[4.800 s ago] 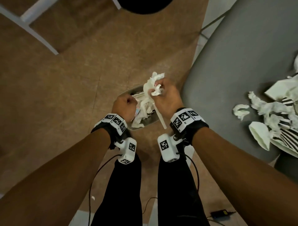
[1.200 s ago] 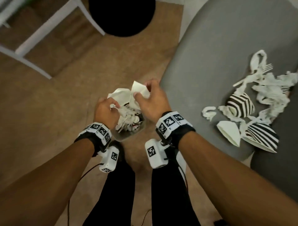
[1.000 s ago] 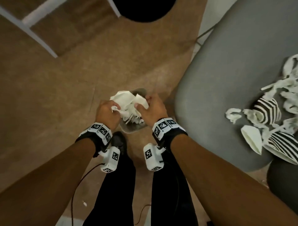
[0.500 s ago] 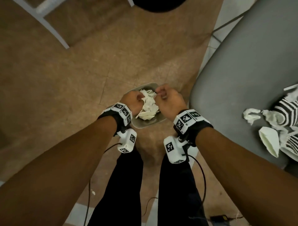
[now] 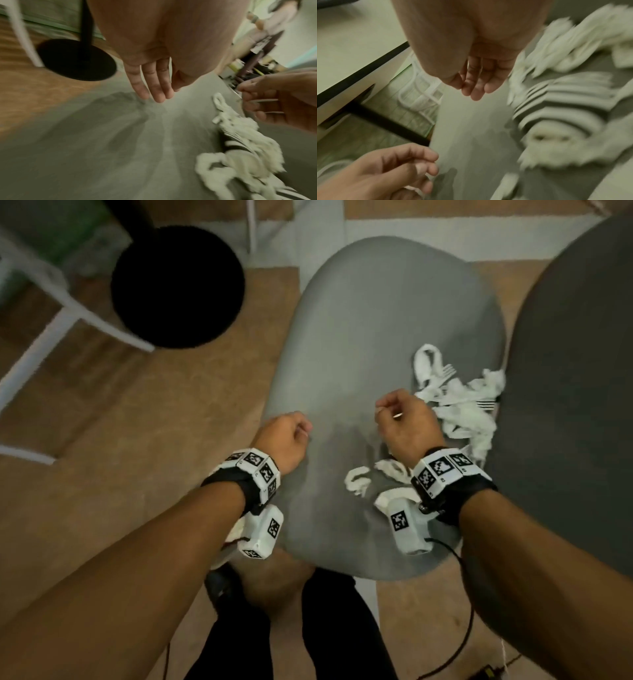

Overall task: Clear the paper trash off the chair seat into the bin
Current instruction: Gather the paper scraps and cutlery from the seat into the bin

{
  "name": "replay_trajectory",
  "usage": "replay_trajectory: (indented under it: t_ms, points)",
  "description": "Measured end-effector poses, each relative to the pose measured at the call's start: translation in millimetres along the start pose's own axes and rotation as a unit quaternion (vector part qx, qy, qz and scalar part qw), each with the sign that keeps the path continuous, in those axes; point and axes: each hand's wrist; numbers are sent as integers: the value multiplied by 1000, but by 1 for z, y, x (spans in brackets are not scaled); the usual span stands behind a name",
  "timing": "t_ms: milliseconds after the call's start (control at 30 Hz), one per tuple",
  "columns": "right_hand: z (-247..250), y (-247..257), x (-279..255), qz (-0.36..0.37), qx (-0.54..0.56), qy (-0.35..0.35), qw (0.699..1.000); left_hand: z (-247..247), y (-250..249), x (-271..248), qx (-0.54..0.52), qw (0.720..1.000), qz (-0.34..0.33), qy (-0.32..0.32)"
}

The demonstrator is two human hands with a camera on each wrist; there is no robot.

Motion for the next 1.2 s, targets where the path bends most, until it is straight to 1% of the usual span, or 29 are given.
replay_trajectory:
  t_ms: [100,167,233,300,367,433,567,667,800,900,967,1033,1200]
  points:
    - [59,-41,26,-40,-14,-86,995,-45,-66,32,39,995,-88,41]
    - [86,-67,41,-57,-45,-116,991,-71,-103,49,75,985,-145,59]
    - [101,-88,51,-93,-73,-92,989,-91,-133,64,114,973,-187,69]
    - [104,-103,57,-118,-104,-39,987,-107,-156,79,140,967,-202,69]
    - [98,-113,64,-122,-166,14,978,-116,-173,95,169,962,-208,57]
    - [92,-117,70,-123,-195,45,972,-120,-184,111,205,954,-217,45]
    - [89,-119,78,-120,-219,39,968,-113,-191,135,254,941,-226,6]
    - [87,-122,78,-93,-247,25,964,-111,-193,145,286,935,-211,-13]
    - [85,-122,78,-74,-266,11,961,-111,-185,155,326,927,-179,36]
    - [87,-121,77,-66,-231,26,970,-106,-172,158,343,921,-179,53]
    - [84,-123,75,-66,-182,31,981,-100,-162,157,327,926,-182,54]
    - [80,-123,71,-67,-143,34,987,-93,-150,155,300,937,-172,41]
    - [74,-105,67,-50,-105,24,993,-73,-125,137,254,957,-137,6]
Point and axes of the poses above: each hand's wrist, its own x-axis towards the middle knuckle, its own z-axis out of the back of the hand, y = z × x, and after that the axes turned 4 degrees about -z, right-handed
